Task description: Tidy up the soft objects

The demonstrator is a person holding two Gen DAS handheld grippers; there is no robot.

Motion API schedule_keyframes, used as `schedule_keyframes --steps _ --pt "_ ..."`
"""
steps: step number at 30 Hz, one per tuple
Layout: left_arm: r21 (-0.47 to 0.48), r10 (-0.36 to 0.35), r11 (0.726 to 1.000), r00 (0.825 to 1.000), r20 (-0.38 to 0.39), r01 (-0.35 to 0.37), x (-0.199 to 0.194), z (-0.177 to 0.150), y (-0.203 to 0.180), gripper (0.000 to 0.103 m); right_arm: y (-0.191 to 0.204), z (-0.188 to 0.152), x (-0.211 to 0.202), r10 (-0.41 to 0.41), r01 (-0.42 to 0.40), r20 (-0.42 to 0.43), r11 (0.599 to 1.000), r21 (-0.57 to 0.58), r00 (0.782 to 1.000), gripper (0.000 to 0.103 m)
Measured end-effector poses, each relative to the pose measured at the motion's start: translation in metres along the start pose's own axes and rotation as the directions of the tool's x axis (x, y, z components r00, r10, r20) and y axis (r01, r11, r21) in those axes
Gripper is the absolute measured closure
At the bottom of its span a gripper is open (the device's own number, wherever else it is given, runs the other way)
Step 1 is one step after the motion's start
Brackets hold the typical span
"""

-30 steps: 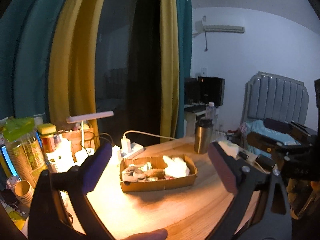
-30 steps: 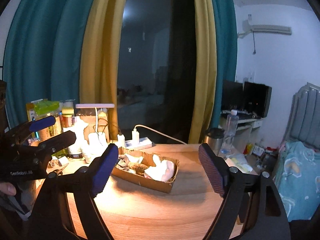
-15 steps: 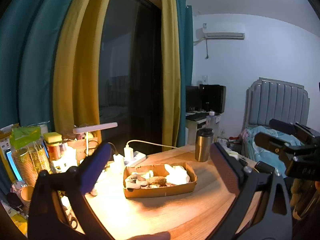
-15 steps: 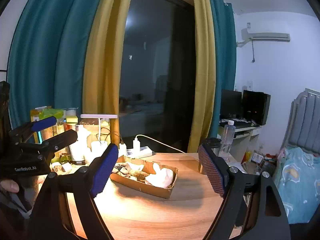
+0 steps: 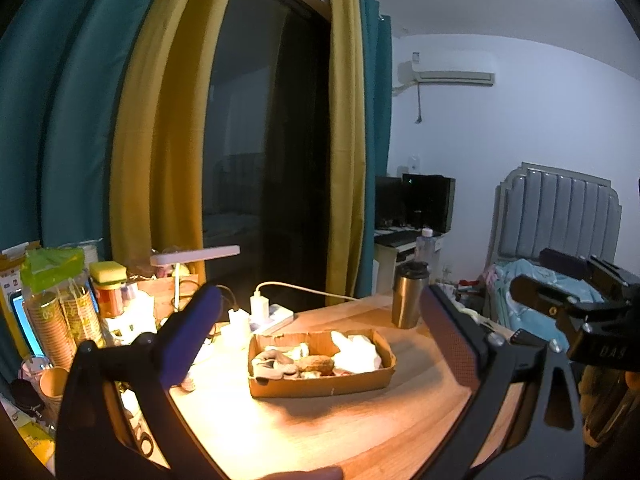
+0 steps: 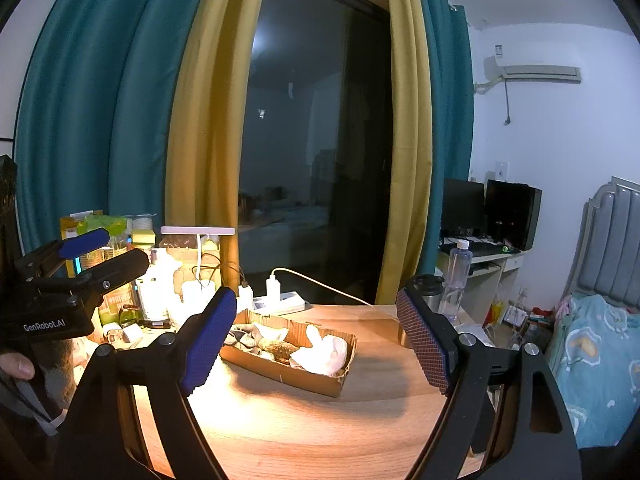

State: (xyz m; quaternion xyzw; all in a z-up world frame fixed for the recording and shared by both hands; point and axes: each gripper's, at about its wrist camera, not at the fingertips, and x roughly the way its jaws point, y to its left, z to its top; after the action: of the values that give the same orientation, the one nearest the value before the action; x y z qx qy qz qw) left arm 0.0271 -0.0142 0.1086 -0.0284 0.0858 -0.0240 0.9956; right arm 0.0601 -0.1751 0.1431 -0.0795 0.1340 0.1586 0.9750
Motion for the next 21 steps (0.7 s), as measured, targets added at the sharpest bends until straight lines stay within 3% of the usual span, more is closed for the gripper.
schedule_keyframes --steps 21 --pt "0.01 -0.007 1.0 1.0 -0.001 0.007 -0.0005 -0.0009 -0.004 0.002 -0.0028 -0.0007 -0.0015 0.0 0.0 0.001 1.0 0.006 1.0 0.018"
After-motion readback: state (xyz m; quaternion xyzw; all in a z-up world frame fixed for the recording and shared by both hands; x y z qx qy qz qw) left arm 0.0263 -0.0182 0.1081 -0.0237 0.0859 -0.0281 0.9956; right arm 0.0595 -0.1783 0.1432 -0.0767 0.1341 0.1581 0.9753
